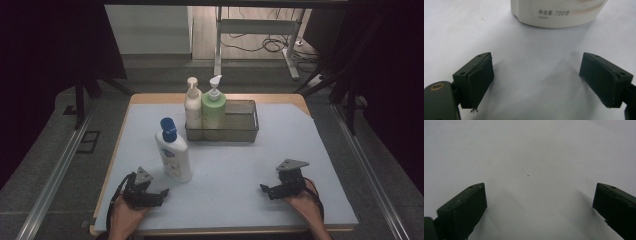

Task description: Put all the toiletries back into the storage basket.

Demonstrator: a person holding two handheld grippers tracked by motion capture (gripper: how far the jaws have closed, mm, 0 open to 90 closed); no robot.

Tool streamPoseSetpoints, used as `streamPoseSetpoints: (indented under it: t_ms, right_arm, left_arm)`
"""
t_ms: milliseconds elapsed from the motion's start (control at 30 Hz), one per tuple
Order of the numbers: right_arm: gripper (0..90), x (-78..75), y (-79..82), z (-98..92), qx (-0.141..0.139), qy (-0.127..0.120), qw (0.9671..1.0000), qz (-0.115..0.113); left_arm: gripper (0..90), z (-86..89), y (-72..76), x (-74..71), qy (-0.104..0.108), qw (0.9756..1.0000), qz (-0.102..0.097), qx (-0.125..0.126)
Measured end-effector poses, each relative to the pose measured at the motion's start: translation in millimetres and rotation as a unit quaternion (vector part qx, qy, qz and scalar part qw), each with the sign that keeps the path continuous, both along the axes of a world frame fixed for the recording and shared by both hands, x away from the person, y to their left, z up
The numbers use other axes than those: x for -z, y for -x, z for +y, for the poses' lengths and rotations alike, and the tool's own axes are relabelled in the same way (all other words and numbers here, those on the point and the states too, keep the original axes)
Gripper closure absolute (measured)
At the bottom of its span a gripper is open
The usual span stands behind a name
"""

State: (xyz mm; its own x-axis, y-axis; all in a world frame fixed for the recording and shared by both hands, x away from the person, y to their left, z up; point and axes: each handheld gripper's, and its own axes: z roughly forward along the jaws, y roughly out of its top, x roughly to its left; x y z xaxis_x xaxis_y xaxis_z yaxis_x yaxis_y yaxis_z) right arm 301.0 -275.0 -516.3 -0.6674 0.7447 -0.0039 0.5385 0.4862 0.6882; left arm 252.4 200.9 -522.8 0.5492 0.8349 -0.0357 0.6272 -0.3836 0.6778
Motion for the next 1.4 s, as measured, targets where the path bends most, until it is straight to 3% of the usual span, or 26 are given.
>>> streamPoseSetpoints:
  t_ms: [633, 1400]
  right_arm:
    - [0.0, -33.1, 2.4, 23.9, -0.043, -0.062, 0.9968, -0.027]
    - [0.0, -68.2, -8.8, 101.0, -0.129, -0.094, 0.9863, -0.041]
  left_arm:
    - [12.0, -0.3, 0.5, 0.5, -0.001, 1.0, -0.003, 0.0]
    - [12.0, -0.1, 0.3, 0.4, -0.002, 1.0, -0.003, 0.001]
